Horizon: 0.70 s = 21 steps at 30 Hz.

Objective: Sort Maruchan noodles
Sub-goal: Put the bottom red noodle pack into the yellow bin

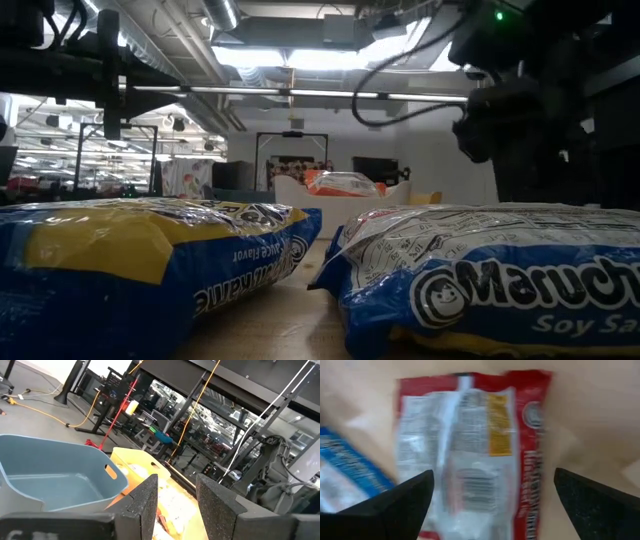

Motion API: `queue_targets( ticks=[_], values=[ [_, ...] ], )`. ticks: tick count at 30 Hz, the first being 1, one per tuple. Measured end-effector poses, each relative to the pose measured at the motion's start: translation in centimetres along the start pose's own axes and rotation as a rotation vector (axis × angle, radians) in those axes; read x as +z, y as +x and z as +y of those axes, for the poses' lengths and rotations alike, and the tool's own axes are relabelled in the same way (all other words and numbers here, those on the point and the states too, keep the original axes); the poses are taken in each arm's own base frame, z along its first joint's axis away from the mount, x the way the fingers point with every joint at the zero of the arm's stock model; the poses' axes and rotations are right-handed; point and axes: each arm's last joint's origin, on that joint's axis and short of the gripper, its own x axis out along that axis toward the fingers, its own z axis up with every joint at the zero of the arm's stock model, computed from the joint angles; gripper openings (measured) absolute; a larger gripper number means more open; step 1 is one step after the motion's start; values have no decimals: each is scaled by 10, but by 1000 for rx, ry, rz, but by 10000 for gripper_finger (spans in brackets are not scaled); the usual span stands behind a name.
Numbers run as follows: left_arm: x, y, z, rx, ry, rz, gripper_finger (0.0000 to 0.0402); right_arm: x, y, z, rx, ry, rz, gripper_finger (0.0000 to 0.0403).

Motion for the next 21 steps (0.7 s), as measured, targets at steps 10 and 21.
queue_targets(
  ticks=[10,21],
  values=[
    [0,0,0,7,-3,-4,127,-3,13,-15,46,-11,-24,391],
    [1,0,1,29,-3,-19,127,-4,19,-17,114,-81,-47,256]
  ],
)
